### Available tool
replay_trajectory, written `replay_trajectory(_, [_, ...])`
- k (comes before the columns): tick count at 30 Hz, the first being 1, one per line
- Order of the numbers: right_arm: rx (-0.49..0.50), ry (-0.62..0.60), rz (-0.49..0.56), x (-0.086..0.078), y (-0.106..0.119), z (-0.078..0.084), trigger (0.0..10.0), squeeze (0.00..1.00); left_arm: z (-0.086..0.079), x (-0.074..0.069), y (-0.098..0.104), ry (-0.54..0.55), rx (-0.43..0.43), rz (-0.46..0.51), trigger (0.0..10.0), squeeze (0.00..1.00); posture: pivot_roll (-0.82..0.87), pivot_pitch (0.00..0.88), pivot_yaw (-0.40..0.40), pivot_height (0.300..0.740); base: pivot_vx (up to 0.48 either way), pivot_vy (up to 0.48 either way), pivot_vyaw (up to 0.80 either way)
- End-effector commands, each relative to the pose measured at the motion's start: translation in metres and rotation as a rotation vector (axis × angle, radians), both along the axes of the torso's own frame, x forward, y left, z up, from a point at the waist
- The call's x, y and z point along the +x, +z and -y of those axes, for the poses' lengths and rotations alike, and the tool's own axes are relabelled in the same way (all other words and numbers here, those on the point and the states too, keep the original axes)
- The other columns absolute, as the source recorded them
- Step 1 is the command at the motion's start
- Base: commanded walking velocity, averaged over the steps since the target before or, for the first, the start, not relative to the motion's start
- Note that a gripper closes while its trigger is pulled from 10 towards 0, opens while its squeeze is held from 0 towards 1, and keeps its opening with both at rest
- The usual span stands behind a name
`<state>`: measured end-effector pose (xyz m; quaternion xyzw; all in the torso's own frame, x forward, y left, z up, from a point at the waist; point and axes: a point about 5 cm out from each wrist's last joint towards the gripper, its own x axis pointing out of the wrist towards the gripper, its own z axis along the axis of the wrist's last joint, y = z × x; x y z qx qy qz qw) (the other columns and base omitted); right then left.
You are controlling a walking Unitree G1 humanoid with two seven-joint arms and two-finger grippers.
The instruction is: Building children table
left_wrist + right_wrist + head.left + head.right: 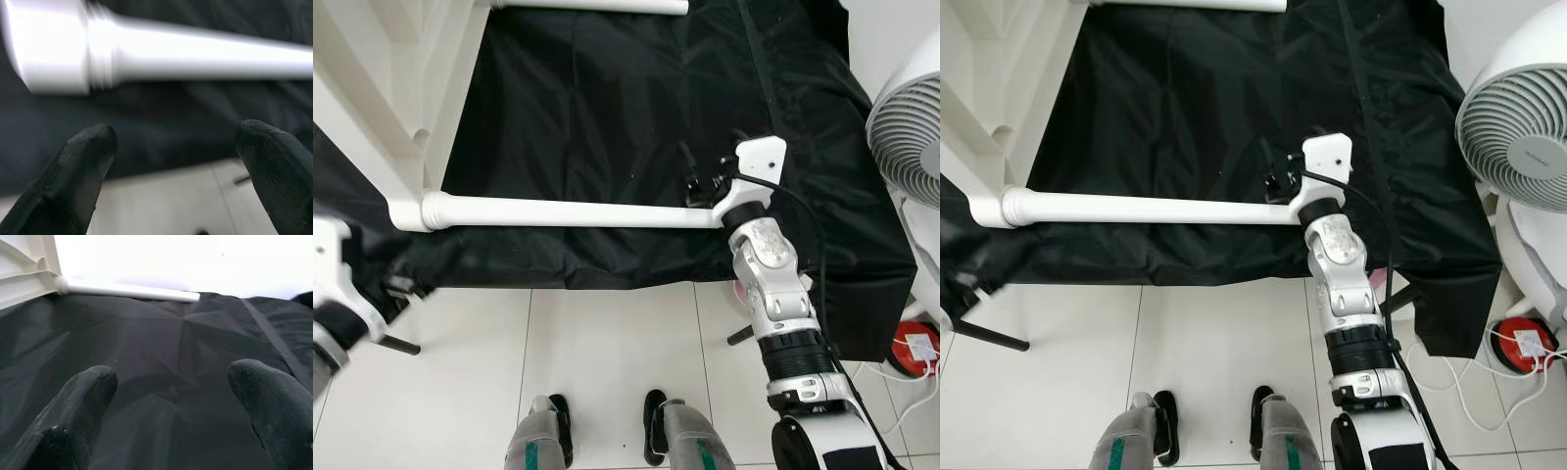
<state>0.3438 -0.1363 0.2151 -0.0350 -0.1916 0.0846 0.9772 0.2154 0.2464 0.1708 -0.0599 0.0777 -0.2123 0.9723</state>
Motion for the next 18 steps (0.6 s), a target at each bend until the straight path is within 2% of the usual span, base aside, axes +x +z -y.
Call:
replay_trajectory(1, [0.014, -0.006, 0.001, -0.004, -0.001, 0.001, 10.0, 0.0, 0.012, -0.005, -0.007, -0.073, -0.014, -0.041, 10.0, 0.0, -0.02, 0.146, 0.04, 0.74, 0.0, 0.0, 0.0])
replay_trajectory(2, [0.014, 0.003, 0.003, -0.005, -0.002, 0.002, 10.0, 0.0, 0.019, -0.007, -0.013, -0.099, -0.031, -0.062, 10.0, 0.0, -0.02, 0.14, 0.04, 0.74, 0.0, 0.0, 0.0])
replay_trajectory(8, [0.028, 0.041, 0.02, -0.012, -0.004, 0.002, 10.0, 0.0, 0.033, -0.006, -0.027, -0.133, -0.035, -0.106, 10.0, 0.0, -0.02, 0.118, 0.031, 0.74, 0.0, 0.0, 0.0])
replay_trajectory(10, [0.047, 0.048, 0.032, -0.016, -0.005, 0.003, 10.0, 0.0, 0.043, 0.002, -0.029, -0.134, -0.051, -0.079, 10.0, 0.0, -0.01, 0.114, 0.029, 0.74, 0.0, 0.0, 0.0])
replay_trajectory(14, [0.059, 0.055, 0.037, -0.02, -0.005, 0.004, 10.0, 0.0, 0.052, 0.009, -0.028, -0.129, -0.06, -0.058, 10.0, 0.0, -0.01, 0.106, 0.029, 0.74, 0.0, 0.0, 0.0])
replay_trajectory(16, [0.056, 0.08, 0.042, -0.025, -0.007, 0.001, 10.0, 0.0, 0.063, 0.017, -0.024, -0.125, -0.069, -0.014, 10.0, 0.0, -0.02, 0.1, 0.029, 0.74, 0.0, 0.0, 0.0])
replay_trajectory(18, [0.049, 0.094, 0.046, -0.027, -0.008, -0.001, 10.0, 0.0, 0.067, 0.022, -0.021, -0.109, -0.072, 0.022, 10.0, 0.0, -0.02, 0.093, 0.029, 0.74, 0.0, 0.0, 0.0])
